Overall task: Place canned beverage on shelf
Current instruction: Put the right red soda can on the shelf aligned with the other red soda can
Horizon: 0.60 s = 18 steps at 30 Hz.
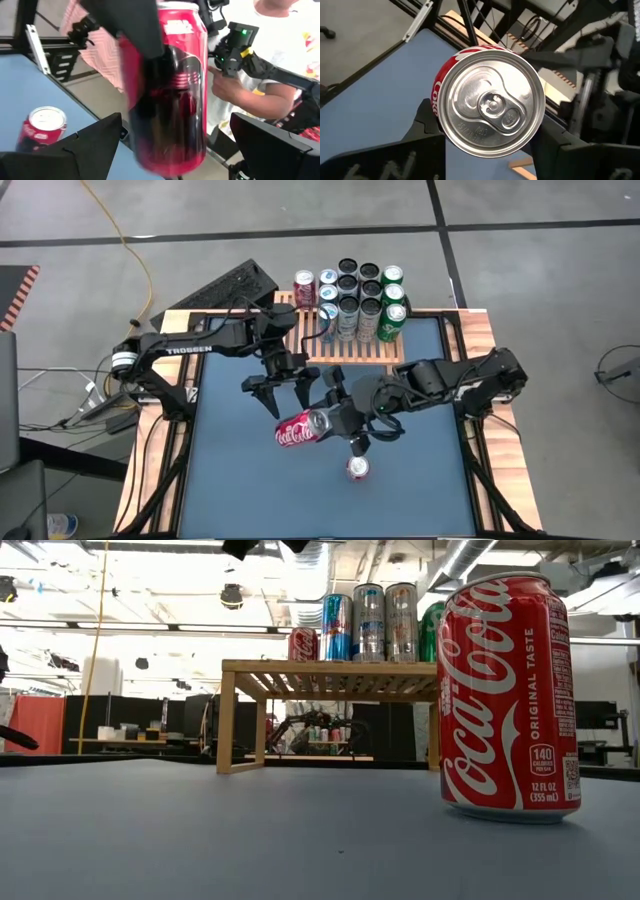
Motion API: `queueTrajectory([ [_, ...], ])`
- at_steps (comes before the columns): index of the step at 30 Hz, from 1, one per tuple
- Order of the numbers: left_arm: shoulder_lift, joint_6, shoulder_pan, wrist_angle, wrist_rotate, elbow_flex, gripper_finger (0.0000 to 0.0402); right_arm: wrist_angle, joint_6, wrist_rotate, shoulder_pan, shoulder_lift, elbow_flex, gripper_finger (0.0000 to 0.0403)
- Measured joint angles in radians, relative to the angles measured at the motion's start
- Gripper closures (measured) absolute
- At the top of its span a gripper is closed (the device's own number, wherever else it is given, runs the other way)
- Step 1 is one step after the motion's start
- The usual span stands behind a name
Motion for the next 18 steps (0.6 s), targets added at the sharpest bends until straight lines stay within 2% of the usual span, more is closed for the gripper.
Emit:
queueTrajectory([
  [9,0.002,-0.009,-0.021,0.006,-0.012,0.0,0.0042,0.009,-0.001,-0.052,-0.037,0.037,-0.001,0.0252],
  [18,-0.001,-0.004,-0.031,-0.027,-0.014,0.0,0.0042,0.03,-0.024,-0.051,-0.042,0.053,-0.001,0.0252],
])
